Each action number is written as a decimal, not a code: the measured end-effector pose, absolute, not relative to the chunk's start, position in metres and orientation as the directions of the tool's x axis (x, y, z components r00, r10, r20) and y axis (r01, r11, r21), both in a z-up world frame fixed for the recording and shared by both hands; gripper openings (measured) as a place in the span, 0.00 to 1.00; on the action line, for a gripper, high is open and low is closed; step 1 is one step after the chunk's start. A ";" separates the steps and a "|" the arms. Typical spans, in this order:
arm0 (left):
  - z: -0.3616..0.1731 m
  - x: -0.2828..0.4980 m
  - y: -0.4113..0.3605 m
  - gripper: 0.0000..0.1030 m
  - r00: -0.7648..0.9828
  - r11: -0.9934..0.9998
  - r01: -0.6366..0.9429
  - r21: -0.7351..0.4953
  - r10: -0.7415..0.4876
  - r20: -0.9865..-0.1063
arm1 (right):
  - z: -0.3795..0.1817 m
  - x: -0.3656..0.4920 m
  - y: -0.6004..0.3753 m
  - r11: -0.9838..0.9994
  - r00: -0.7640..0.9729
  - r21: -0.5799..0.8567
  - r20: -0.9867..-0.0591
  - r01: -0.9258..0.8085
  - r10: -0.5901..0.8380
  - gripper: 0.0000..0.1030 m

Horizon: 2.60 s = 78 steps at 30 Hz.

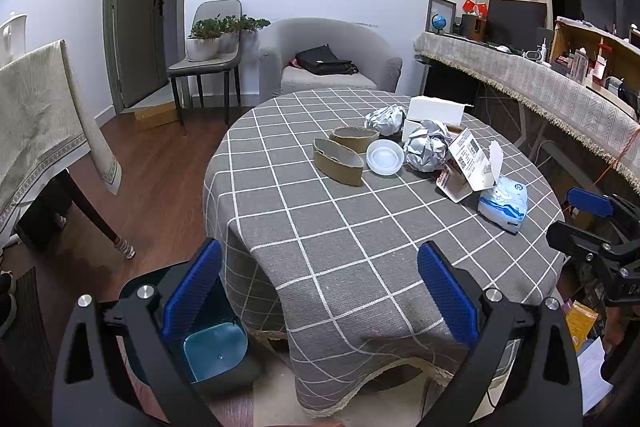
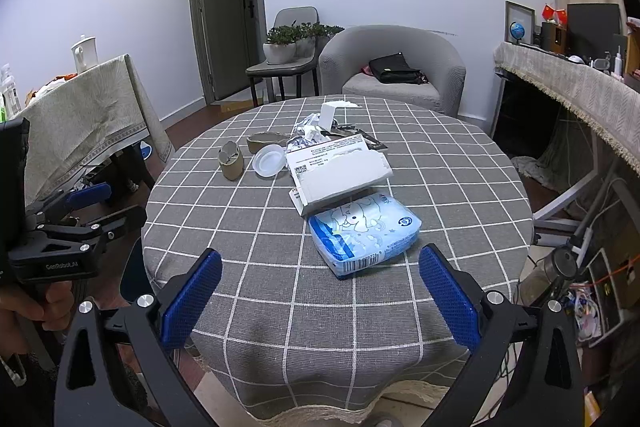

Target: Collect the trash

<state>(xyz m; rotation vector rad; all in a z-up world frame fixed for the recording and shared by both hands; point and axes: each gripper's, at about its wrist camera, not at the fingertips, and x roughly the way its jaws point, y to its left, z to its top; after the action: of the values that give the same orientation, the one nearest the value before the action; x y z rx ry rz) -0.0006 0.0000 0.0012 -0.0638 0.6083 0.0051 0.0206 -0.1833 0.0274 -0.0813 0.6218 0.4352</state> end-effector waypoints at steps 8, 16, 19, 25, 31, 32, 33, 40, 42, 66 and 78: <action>0.001 -0.001 0.001 0.97 0.821 0.998 -0.021 -0.061 -0.017 -0.571 | 0.029 0.021 -0.183 0.905 0.723 0.054 -0.582 -0.422 0.372 0.97; 0.001 -0.001 0.001 0.97 0.821 0.998 -0.021 -0.062 -0.018 -0.570 | 0.028 0.020 -0.183 0.906 0.724 0.055 -0.581 -0.421 0.371 0.97; 0.001 -0.001 0.001 0.97 0.821 0.998 -0.021 -0.064 -0.019 -0.570 | 0.028 0.021 -0.183 0.904 0.720 0.061 -0.582 -0.424 0.377 0.97; 0.001 -0.001 0.001 0.97 0.821 0.998 -0.021 -0.062 -0.018 -0.570 | 0.027 0.021 -0.182 0.903 0.719 0.063 -0.582 -0.425 0.379 0.97; 0.001 -0.001 0.002 0.97 0.820 0.998 -0.023 -0.063 -0.018 -0.572 | 0.027 0.021 -0.181 0.903 0.719 0.061 -0.582 -0.426 0.379 0.97; 0.001 -0.001 0.001 0.97 0.820 0.998 -0.022 -0.063 -0.018 -0.572 | 0.027 0.021 -0.181 0.902 0.719 0.062 -0.582 -0.427 0.380 0.97; 0.001 -0.001 0.002 0.97 0.821 0.998 -0.022 -0.064 -0.019 -0.571 | 0.027 0.021 -0.182 0.902 0.719 0.063 -0.582 -0.426 0.380 0.97; 0.001 -0.001 0.002 0.97 0.821 0.998 -0.022 -0.064 -0.018 -0.571 | 0.027 0.021 -0.181 0.902 0.719 0.062 -0.582 -0.426 0.380 0.97; 0.001 -0.001 0.002 0.97 0.821 0.998 -0.023 -0.065 -0.019 -0.571 | 0.027 0.021 -0.182 0.903 0.719 0.063 -0.582 -0.426 0.380 0.97; 0.007 0.004 -0.002 0.96 0.823 0.996 0.019 -0.085 -0.064 -0.564 | 0.021 0.029 -0.186 0.889 0.696 0.023 -0.614 -0.457 0.373 0.97; 0.000 0.045 -0.010 0.76 0.793 0.987 0.075 -0.143 -0.146 -0.592 | 0.006 0.055 -0.201 0.861 0.651 0.017 -0.647 -0.509 0.397 0.97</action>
<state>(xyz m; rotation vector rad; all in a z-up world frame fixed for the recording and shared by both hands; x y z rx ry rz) 0.0452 -0.0105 0.0002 -0.1144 0.6451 -0.1189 0.0546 -0.2006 0.0057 -0.1719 0.6908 0.5171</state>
